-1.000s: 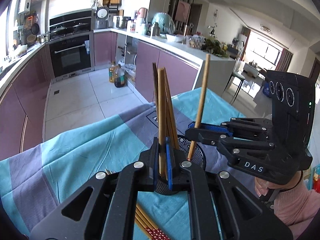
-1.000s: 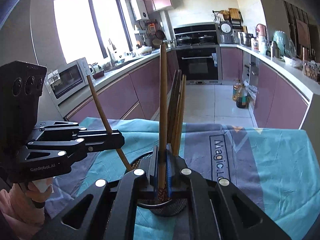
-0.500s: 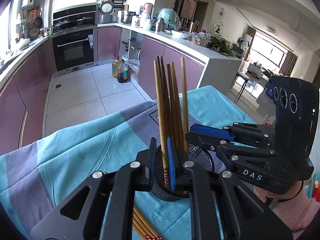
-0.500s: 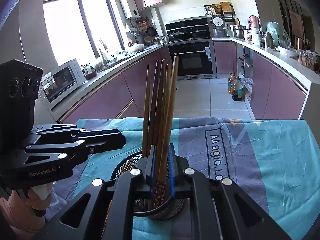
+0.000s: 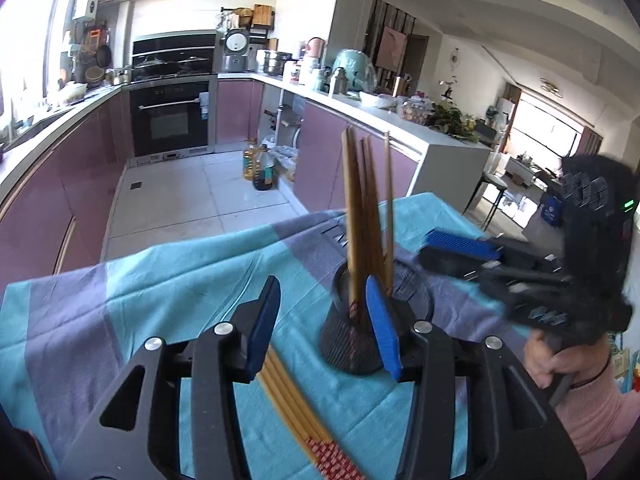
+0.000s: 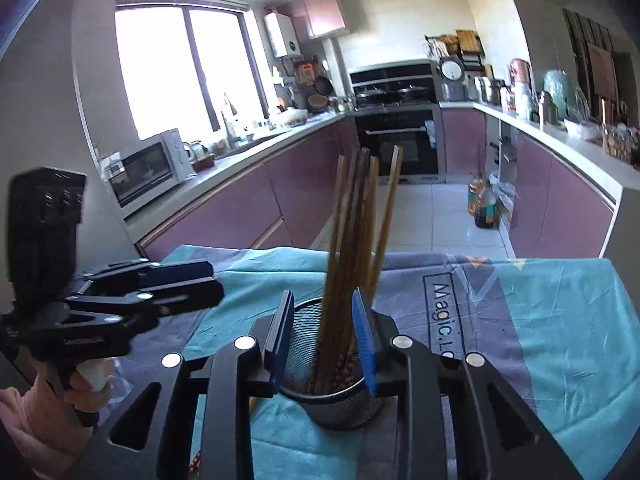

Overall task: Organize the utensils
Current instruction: 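Move both grippers back down to the remaining chopsticks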

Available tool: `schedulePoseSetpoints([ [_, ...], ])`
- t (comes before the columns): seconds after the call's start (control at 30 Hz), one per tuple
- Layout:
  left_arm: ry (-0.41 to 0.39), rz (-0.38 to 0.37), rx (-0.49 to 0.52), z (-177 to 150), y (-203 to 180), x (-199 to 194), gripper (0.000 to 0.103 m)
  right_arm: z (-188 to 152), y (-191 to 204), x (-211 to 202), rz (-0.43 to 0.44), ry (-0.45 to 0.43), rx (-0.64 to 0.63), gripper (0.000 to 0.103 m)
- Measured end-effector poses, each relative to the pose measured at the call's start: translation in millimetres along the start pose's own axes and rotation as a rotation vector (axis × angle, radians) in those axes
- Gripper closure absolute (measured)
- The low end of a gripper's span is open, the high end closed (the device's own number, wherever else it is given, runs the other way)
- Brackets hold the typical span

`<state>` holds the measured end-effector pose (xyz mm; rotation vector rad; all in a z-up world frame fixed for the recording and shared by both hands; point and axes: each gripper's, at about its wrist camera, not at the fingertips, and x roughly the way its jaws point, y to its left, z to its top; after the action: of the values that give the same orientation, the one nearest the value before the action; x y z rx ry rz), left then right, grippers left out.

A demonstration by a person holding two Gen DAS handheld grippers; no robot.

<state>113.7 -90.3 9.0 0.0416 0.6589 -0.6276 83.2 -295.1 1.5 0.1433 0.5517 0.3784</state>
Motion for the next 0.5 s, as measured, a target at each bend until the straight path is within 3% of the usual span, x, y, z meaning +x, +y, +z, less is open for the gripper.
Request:
schedulePoseSetpoints([
  [0.13,0.04,0.017,-0.032,-26.8,16.3,-4.9,0.058,-15.1,19.1,-10.5,0.08,0.011,-0.053,0.06],
  [0.27,0.089,0.037,-0.073,-54.6,32.3,-3.0,0.058,-36.8,34.0,-0.3,0.131,0.082,-0.075,0.06],
  [0.5,0.179,0.063,-0.115,-95.6,43.3,16.8,0.058,-72.0,40.7,44.6,0.153,0.244,-0.005,0.06],
])
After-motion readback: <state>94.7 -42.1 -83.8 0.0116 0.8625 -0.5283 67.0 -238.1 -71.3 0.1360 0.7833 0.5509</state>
